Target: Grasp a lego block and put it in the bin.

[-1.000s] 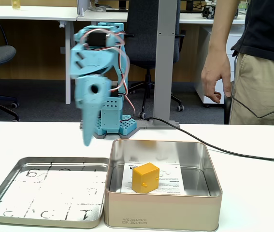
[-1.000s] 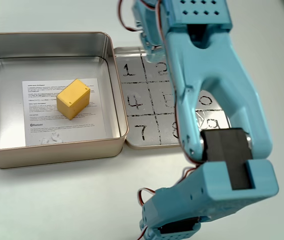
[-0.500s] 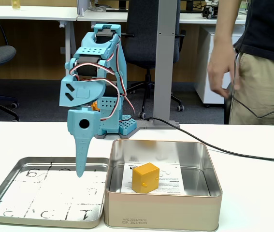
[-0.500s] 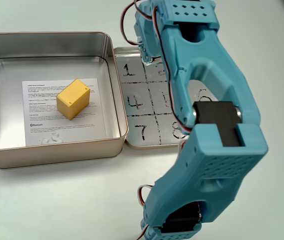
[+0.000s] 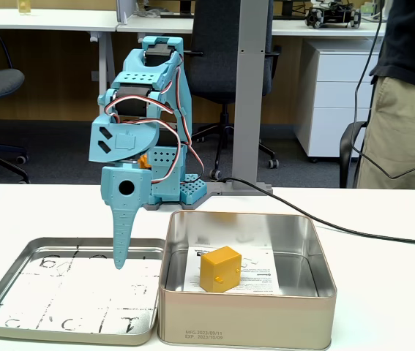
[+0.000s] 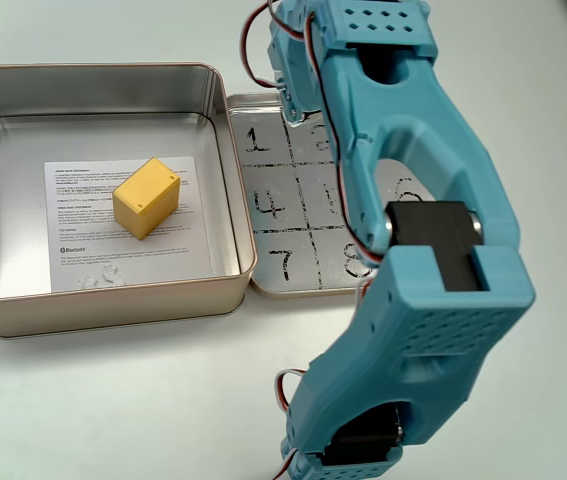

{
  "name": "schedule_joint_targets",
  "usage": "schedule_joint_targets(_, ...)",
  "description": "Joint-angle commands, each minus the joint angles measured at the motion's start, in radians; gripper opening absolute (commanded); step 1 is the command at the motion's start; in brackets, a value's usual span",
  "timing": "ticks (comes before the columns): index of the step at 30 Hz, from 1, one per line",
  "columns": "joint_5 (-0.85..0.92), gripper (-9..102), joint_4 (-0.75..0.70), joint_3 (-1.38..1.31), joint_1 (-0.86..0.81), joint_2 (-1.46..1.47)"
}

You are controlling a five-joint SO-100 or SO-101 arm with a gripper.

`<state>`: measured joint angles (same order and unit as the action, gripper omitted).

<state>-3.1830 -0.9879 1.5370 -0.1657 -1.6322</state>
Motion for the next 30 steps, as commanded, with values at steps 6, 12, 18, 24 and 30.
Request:
schedule_joint_targets(6,-0.143,0,0.06,-0.224,0.029,0.074)
schedule_joint_targets(12,-0.141,0,0.054,-0.27,0.031,0.109)
schedule_joint_targets(18,-0.144,0,0.063,-0.25,0.031,0.109)
schedule_joint_targets(24,-0.138,0,0.081,-0.25,0.026,0.115)
schedule_joint_targets(30,-0.127,0,0.098,-0.25,0.035,0.112)
